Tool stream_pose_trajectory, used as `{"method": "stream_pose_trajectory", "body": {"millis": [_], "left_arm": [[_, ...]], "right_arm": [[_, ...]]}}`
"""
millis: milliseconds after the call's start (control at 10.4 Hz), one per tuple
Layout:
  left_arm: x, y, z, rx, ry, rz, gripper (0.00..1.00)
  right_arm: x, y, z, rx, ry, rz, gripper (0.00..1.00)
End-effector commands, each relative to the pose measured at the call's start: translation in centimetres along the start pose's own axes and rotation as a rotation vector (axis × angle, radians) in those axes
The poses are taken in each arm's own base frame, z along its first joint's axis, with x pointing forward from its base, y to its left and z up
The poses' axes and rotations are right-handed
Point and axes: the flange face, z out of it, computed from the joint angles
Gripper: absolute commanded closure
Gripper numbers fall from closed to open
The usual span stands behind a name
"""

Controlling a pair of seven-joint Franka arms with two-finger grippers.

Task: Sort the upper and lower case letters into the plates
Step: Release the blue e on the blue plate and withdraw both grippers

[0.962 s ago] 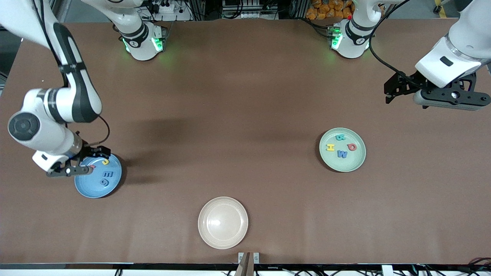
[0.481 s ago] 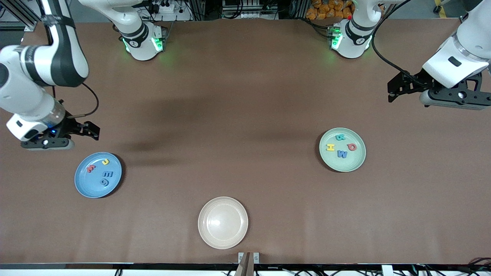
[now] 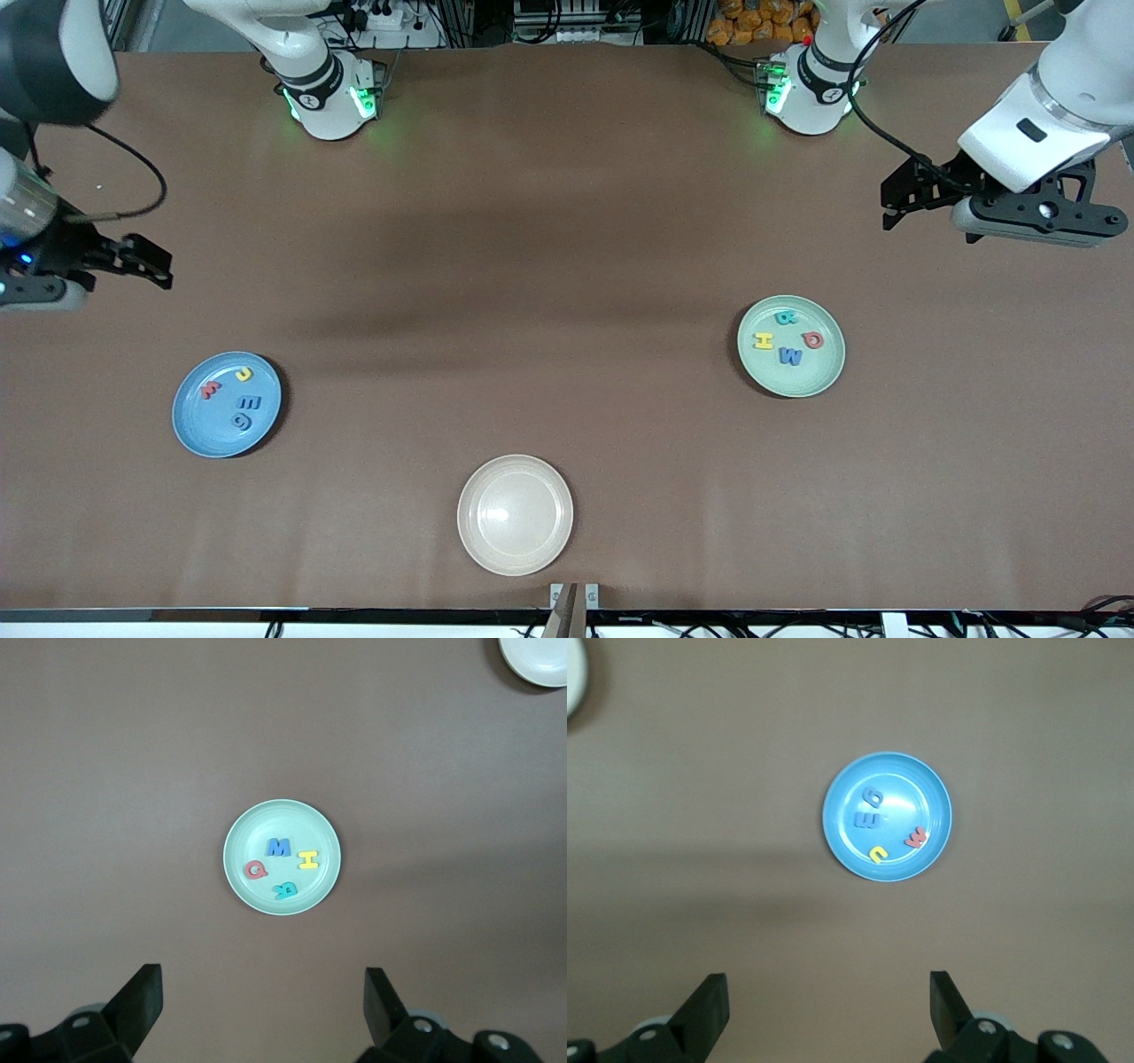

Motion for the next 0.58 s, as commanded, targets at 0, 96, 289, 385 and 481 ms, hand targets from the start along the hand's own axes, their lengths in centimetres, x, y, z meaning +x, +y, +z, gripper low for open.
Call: {"method": "stream_pose_trajectory", "body": {"millis": [0, 96, 289, 385, 481], "left_arm": [[-0.6, 0.5, -0.8, -0.023, 0.002, -0.010, 0.00], [-0.6, 0.4, -0.8, -0.023, 0.002, -0.010, 0.00], [-0.6, 0.4, -0.8, -0.023, 0.000, -0.012, 0.00], [-0.7, 0.1, -0.8, -0.022, -0.003, -0.013, 0.00], [-0.7, 0.1, -0.8, -0.022, -0.003, -0.015, 0.00]], "right_arm": [[-0.6, -0.2, -6.0, 0.085, 0.018, 0.005, 0.00], [-0.9, 0.0, -7.3, 0.086, 0.025, 0.010, 0.00], [-1.3, 0.9, -8.4, 0.085, 0.025, 0.024, 0.00], [-1.4, 1.1, -8.3, 0.086, 0.015, 0.025, 0.00], [-1.5, 1.2, -8.2, 0.083, 0.008, 0.026, 0.00]]}}
